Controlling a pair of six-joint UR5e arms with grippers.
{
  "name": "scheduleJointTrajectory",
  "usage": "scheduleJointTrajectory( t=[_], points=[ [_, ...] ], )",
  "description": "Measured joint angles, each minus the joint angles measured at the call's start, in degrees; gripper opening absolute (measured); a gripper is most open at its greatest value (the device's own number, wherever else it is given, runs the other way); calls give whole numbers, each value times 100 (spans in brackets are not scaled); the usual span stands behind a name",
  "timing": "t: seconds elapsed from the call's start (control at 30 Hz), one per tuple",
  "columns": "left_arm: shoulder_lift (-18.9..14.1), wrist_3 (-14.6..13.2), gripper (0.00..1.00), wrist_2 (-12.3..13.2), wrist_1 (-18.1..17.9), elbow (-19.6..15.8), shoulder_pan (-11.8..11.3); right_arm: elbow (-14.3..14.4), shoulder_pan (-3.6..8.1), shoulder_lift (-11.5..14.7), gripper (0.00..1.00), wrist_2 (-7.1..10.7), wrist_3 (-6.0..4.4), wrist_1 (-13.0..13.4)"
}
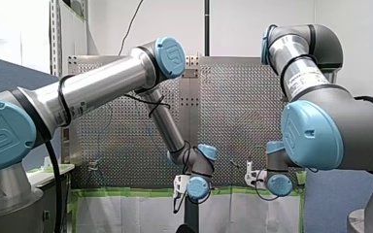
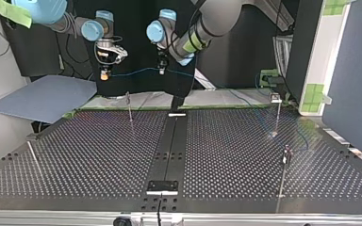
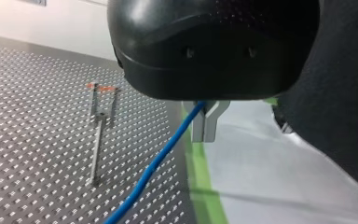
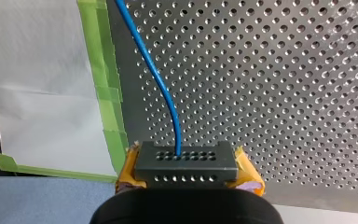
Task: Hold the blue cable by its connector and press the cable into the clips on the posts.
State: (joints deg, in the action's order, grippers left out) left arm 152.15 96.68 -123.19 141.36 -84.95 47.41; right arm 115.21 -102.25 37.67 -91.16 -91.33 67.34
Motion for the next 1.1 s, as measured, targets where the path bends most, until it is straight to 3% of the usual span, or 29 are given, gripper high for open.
scheduleJointTrajectory(
  t=[0.43, 0.7, 1.1],
  points=[
    [2, -3, 0, -532, -9, 646, -30, -43, 222, 0, 0, 223, 45, -12],
    [49, -53, 0, -490, -65, 1011, -16, -261, 346, 0, 0, 416, 157, -312],
    [306, -39, 0, -384, -85, 1609, -57, -508, 624, 0, 0, 722, 64, -544]
  ],
)
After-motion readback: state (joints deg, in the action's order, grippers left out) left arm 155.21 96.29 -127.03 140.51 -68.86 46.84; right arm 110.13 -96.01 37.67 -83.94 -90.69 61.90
